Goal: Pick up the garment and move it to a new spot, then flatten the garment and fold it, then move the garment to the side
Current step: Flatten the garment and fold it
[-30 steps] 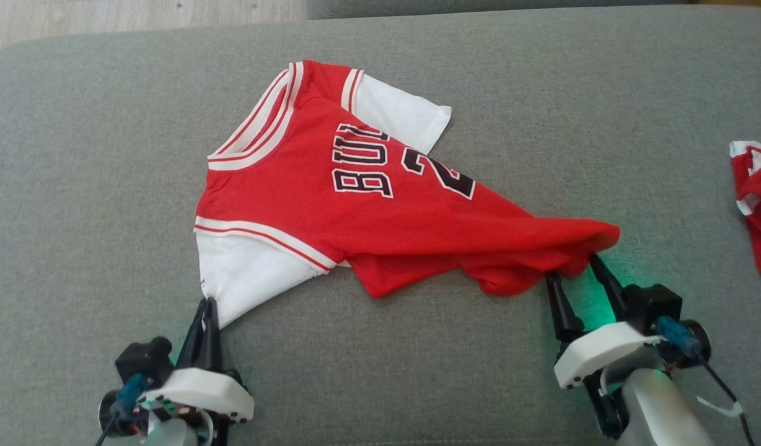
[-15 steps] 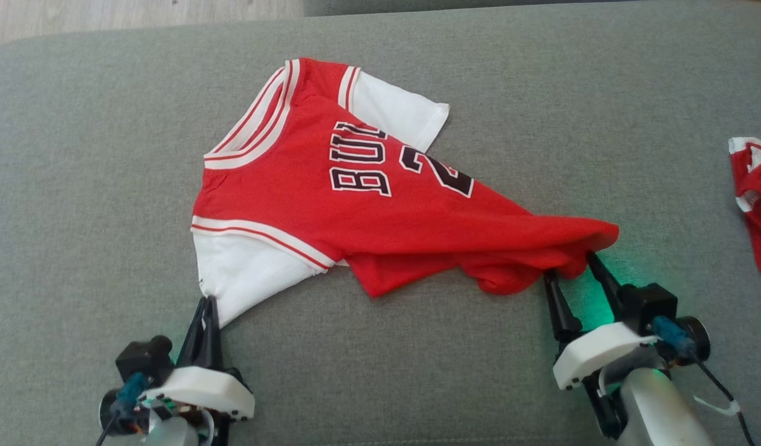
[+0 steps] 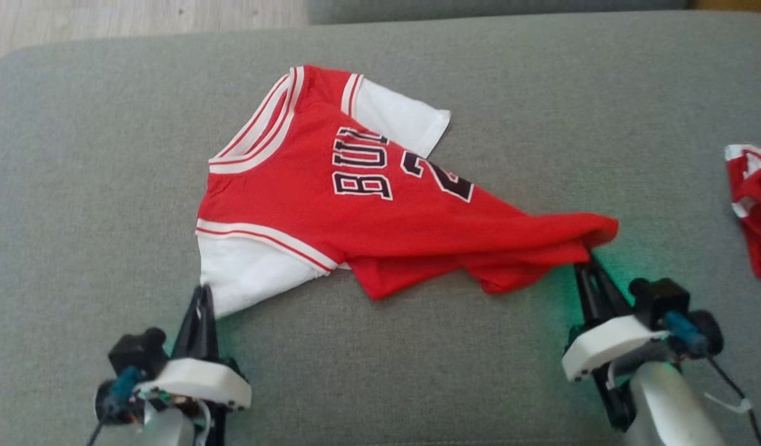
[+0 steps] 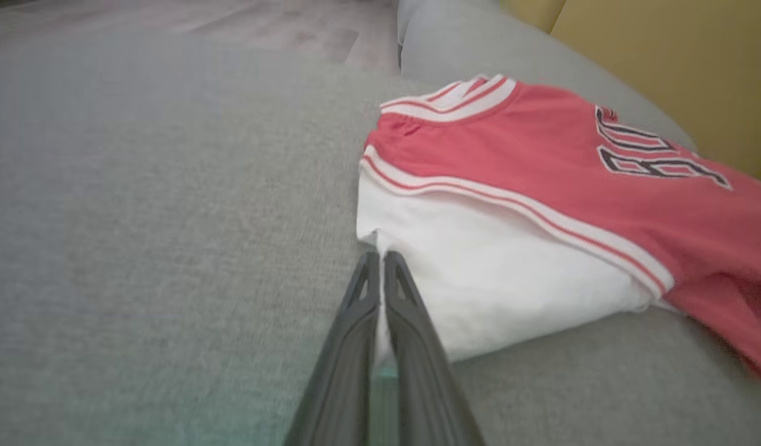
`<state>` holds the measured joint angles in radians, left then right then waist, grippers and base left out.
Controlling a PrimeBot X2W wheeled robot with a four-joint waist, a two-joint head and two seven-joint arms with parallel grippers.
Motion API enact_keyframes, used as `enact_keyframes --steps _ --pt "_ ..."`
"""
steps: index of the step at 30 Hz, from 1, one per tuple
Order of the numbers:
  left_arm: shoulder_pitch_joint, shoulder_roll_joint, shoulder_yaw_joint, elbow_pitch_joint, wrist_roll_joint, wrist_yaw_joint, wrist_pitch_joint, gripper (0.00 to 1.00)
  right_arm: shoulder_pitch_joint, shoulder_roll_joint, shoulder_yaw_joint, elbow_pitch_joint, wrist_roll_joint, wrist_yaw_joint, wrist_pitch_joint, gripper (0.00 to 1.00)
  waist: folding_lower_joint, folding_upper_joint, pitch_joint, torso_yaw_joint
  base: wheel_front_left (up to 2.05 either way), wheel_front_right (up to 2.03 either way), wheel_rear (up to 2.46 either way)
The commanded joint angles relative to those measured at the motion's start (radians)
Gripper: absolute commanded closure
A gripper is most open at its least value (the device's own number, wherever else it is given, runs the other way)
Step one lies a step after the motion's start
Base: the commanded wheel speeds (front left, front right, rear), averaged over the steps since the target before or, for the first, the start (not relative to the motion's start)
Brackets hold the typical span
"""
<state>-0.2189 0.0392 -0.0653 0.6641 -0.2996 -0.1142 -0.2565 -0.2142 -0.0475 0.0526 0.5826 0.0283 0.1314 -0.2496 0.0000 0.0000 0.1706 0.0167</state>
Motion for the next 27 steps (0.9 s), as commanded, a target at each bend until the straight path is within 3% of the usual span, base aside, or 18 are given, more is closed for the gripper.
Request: enact_keyframes --steps 1,6,13,21,27 --pt "-0.030 0.011 0.045 -0.054 -0.001 0.003 -0.005 1.00 -0.011 -0.003 0.015 -0.056 -0.008 -0.001 -0.012 1.00 0.0000 0.0000 -0.017 -0.008 0.00 0.00 0.00" --pt "-0.112 0.032 0.088 -0.196 0.054 -0.008 -0.005 1.00 -0.035 -0.045 0.020 -0.196 0.004 -0.001 -0.012 1.00 0.0000 0.0000 -0.076 -0.018 0.00 0.00 0.00" --pt "-0.319 0.148 0.062 -0.358 0.098 -0.016 -0.005 1.00 -0.170 -0.177 0.042 -0.335 0.076 -0.001 -0.012 1.00 0.0000 0.0000 -0.166 -0.026 0.00 0.00 0.00" --pt "-0.545 0.286 -0.024 -0.423 0.097 -0.016 0.036 1.00 -0.360 -0.301 0.052 -0.467 0.150 -0.001 0.083 1.00 0.0000 0.0000 -0.195 -0.021 0.00 0.00 0.00" --pt "-0.635 0.325 -0.066 -0.448 0.080 -0.016 0.114 1.00 -0.442 -0.352 0.062 -0.535 0.182 -0.001 0.173 1.00 0.0000 0.0000 -0.182 -0.011 0.00 0.00 0.00"
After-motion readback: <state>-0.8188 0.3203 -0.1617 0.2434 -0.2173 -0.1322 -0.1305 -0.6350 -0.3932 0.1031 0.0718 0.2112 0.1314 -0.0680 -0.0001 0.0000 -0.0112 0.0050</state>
